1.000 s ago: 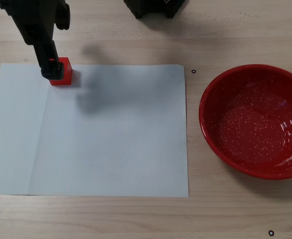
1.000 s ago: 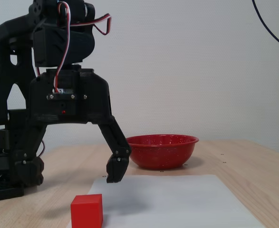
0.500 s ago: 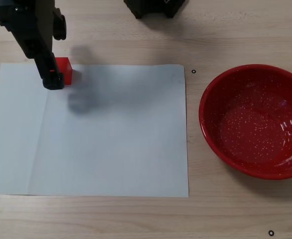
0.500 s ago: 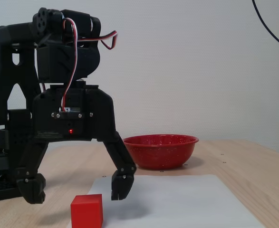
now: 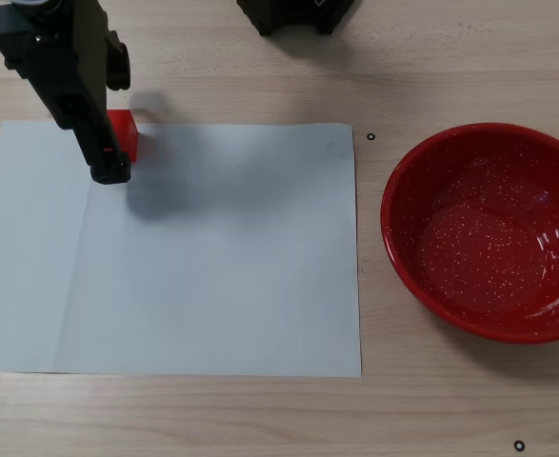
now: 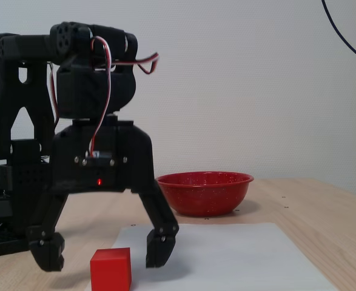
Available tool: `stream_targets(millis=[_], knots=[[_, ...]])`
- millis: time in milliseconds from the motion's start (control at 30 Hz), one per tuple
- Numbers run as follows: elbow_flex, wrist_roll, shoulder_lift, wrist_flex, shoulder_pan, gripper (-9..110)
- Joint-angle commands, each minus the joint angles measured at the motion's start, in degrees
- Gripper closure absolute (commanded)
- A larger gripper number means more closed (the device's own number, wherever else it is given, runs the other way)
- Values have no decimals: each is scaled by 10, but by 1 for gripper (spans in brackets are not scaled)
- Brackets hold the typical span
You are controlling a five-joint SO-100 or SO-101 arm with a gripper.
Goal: Grasp the red cube and put it in the red bowl.
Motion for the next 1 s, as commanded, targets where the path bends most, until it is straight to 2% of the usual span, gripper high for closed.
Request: stream_targets(millis=[0,533,967], knots=[[-46,-6,20,-12,7,53],[-49,-11,13,-34,4,55],[-55,-18,12,-9,8,70]])
